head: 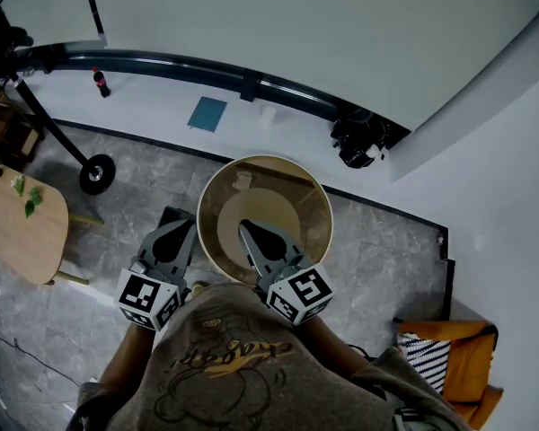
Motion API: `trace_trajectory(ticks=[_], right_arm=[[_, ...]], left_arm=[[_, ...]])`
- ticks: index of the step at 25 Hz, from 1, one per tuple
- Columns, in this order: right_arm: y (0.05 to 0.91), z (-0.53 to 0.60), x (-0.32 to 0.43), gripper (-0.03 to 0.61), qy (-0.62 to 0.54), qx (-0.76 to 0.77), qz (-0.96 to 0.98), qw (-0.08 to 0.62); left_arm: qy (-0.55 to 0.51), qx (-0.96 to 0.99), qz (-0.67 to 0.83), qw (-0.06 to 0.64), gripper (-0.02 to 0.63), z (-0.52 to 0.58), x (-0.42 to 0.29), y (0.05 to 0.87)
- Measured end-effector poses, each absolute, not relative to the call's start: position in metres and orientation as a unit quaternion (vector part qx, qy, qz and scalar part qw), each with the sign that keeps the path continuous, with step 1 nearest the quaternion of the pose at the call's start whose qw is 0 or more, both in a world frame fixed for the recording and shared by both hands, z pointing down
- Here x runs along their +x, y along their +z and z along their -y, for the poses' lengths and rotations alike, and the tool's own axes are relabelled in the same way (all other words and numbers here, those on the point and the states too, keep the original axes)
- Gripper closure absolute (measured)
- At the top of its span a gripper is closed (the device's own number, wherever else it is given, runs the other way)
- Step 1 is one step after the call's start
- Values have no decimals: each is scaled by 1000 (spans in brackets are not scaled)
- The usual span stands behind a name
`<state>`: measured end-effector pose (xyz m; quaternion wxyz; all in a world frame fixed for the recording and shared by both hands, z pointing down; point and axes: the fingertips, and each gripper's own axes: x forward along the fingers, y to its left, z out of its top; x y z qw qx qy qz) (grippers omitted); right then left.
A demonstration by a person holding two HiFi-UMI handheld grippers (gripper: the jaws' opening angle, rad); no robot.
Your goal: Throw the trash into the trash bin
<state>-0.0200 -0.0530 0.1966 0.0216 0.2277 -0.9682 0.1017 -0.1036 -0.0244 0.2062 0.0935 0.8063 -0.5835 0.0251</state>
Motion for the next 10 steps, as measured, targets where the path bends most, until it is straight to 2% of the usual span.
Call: trace_trajectory(ticks=[10], right_arm=[[202, 52, -18, 560, 105, 221, 969, 27]], left_arm=[[28, 801, 590, 102, 595, 22, -102, 215]])
